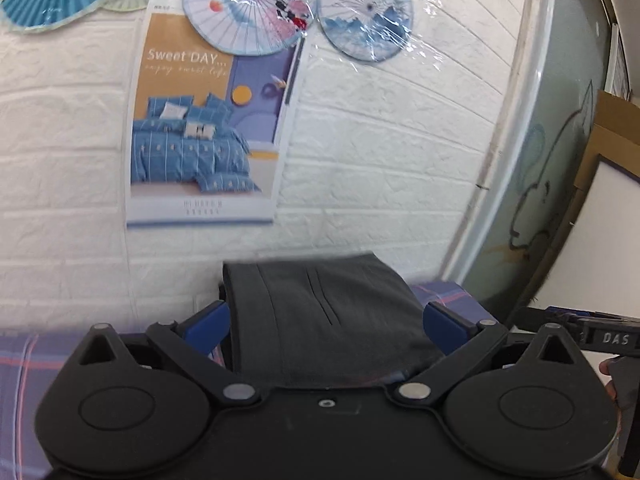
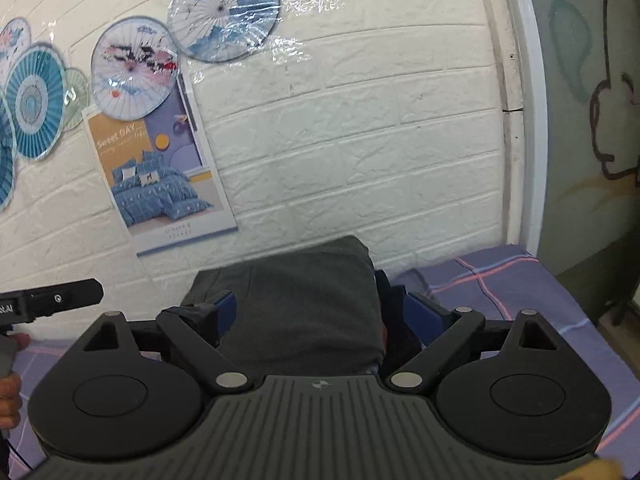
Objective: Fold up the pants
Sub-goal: 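Place the folded trousers onto the clothes stack and open both grippers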
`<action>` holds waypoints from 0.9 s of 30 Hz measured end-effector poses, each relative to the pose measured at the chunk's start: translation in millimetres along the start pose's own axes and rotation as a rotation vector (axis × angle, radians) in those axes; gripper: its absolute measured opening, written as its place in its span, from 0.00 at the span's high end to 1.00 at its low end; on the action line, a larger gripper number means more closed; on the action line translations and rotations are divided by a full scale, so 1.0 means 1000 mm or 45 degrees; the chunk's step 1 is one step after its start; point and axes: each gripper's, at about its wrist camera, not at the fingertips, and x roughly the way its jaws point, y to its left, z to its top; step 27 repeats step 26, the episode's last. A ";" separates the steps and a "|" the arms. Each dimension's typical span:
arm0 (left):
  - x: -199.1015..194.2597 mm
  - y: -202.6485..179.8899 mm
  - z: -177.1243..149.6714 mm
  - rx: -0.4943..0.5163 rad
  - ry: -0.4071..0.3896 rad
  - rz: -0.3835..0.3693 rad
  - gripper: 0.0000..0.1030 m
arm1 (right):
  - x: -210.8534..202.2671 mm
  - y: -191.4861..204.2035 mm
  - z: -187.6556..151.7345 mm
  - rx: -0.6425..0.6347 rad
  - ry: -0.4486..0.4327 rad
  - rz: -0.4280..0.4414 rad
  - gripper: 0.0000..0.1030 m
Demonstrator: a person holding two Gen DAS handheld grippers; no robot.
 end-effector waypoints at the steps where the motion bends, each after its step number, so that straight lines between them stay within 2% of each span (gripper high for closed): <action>1: -0.006 -0.004 -0.009 0.002 0.017 0.013 0.00 | -0.007 0.004 -0.007 -0.030 0.021 -0.027 0.00; 5: -0.017 -0.011 -0.044 -0.042 0.076 0.100 0.00 | -0.017 0.022 -0.036 -0.174 0.115 -0.080 0.00; 10: -0.021 -0.016 -0.073 -0.083 0.169 0.142 0.00 | -0.017 0.036 -0.060 -0.216 0.208 -0.077 0.00; 17: -0.039 -0.013 -0.077 -0.084 0.147 0.184 0.00 | -0.027 0.044 -0.066 -0.199 0.222 -0.077 0.00; 27: -0.055 -0.009 -0.075 -0.102 0.118 0.150 0.00 | -0.043 0.052 -0.063 -0.206 0.195 -0.085 0.00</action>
